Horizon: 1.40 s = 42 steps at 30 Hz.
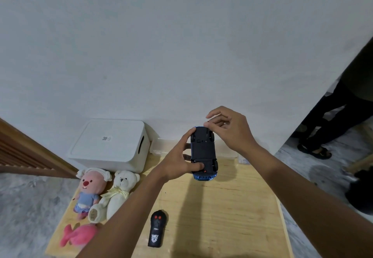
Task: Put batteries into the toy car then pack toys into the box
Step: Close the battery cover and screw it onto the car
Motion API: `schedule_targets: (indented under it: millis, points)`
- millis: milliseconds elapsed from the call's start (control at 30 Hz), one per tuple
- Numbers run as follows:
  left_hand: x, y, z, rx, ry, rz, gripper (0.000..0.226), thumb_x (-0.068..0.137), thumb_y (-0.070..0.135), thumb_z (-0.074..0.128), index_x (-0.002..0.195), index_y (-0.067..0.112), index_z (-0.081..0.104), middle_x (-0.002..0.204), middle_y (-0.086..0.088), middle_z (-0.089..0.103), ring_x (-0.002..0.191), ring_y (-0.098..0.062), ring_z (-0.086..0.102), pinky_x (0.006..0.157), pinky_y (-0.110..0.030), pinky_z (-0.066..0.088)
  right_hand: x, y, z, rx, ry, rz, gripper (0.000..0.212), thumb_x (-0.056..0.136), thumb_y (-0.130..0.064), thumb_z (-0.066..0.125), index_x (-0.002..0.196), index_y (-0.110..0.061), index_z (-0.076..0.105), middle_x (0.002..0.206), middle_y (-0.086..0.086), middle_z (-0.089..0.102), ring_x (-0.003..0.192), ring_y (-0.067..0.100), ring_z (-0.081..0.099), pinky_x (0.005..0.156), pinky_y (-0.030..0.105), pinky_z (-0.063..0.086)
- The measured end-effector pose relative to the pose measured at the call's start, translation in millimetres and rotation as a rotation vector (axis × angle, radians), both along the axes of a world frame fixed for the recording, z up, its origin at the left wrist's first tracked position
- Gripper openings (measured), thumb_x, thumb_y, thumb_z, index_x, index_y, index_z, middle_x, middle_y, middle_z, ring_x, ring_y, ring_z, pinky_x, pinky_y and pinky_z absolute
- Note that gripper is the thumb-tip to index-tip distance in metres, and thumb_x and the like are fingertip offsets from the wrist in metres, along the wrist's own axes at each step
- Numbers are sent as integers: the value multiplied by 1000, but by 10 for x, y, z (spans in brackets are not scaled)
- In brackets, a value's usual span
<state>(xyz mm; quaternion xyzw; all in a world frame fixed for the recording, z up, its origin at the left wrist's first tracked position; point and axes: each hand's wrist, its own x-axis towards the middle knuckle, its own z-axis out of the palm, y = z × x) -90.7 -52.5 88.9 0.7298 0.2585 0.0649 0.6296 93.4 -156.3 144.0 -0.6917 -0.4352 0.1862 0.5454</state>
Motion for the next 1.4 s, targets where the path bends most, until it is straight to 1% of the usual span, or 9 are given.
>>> schedule_targets:
  millis: [167,333,467,700,867,967,1133,1200,1400]
  points:
    - [-49,11,7,5,-1,12,102,82,10,84,150,59,26,134,2,57,104,-23,71,85,-46,63,-17,-11,-38,29,-156,32,14,91,-11,71,98,-19,79,93,-13,77,87,7,73,80,21,58]
    - [-77,28,24,13,5,12,102,81,12,85,149,61,27,135,2,56,104,-24,71,85,-47,63,20,-4,5,-3,-159,54,9,88,-13,74,94,-20,78,88,-11,76,83,9,72,80,25,59]
    - [-102,39,32,14,6,12,102,81,12,85,149,61,27,135,2,56,106,-24,70,86,-47,63,-18,23,42,-7,-118,45,9,84,-16,80,84,-20,72,82,-9,73,79,10,69,73,24,58]
    - [-164,60,13,11,5,17,103,81,12,85,150,60,26,134,2,57,104,-24,70,84,-44,64,-62,23,0,21,-242,87,9,88,-11,72,93,-18,75,90,-13,74,85,10,71,77,28,60]
    - [-190,66,26,9,3,20,103,81,11,84,150,59,26,135,2,56,102,-25,70,80,-40,64,-75,61,5,19,-191,65,11,87,-10,74,92,-20,74,87,-9,73,78,13,70,77,29,60]
    - [-193,69,36,12,5,23,103,81,11,85,150,60,26,134,2,56,103,-23,71,81,-40,64,-90,81,14,12,-166,69,13,88,-13,74,97,-23,78,88,-10,75,77,12,69,79,23,58]
    - [-198,47,34,11,3,33,102,81,11,85,150,60,26,133,1,57,102,-21,71,82,-39,64,-88,126,36,-15,-96,62,2,86,-16,78,87,-18,77,86,-10,74,82,8,69,76,23,57]
    - [-199,36,31,14,5,42,102,81,11,85,150,60,27,133,1,57,102,-21,71,82,-39,64,-97,134,34,-7,-60,59,5,85,-14,79,84,-15,74,83,-7,73,81,9,69,72,22,57]
    - [-216,0,14,10,11,76,103,81,10,85,150,59,27,133,3,57,101,-19,72,80,-37,64,-103,95,-34,34,-136,82,5,87,-14,76,87,-19,76,84,-10,74,80,12,70,74,26,59]
